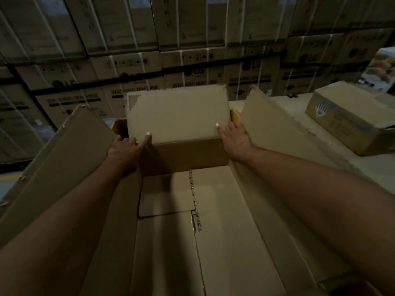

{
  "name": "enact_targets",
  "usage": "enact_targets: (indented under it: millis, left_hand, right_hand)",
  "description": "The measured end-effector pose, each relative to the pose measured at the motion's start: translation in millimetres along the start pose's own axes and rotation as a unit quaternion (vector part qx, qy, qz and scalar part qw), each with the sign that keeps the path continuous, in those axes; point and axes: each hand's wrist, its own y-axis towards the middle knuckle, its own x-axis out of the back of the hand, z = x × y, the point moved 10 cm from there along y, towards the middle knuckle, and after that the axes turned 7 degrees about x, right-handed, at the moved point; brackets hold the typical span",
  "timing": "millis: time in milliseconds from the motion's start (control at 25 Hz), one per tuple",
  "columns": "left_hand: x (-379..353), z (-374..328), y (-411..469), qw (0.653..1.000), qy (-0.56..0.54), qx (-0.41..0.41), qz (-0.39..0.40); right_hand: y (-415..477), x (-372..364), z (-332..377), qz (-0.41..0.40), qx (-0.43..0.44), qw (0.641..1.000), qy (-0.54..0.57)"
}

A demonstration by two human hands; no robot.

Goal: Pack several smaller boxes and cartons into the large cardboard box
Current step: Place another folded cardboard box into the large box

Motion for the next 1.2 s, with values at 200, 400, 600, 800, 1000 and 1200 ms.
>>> enact_targets:
  millis: [200, 400, 600, 800, 1000, 1200]
  left_hand:
    - [21.2, -4.3, -14.6, 0.991, -0.062, -0.005, 0.116]
    - [65.0, -17.8, -52.1, 0.978, -0.148, -0.031, 0.143]
    - [82.7, -30.4, -113.2, 0.964, -0.191, -0.064, 0.172]
    - [86.2, -12.3, -181.2, 0.971, -0.167, -0.073, 0.156]
    - [135.2, -32.9, -249.0, 0.971, -0.208, -0.099, 0.06]
    - [184.8, -72.4, -311.6, 0.942, -0.276, -0.181, 0.051]
  right_hand:
    - [-40.8, 63.1, 12.8, -0.067, 0.044, 0.994, 0.073]
    - [-95.5, 91.7, 25.1, 0.008, 0.14, 0.985, 0.097]
    - [-178.0, 86.7, 2.7, 0.133, 0.064, 0.989, -0.009]
    - [-251.1, 77.1, -20.1, 0.101, 0.041, 0.994, -0.025]
    - [-302.3, 135.5, 5.3, -0.053, 0.1, 0.976, 0.186]
    - [-355.7, 167.5, 14.4, -0.099, 0.091, 0.968, 0.21]
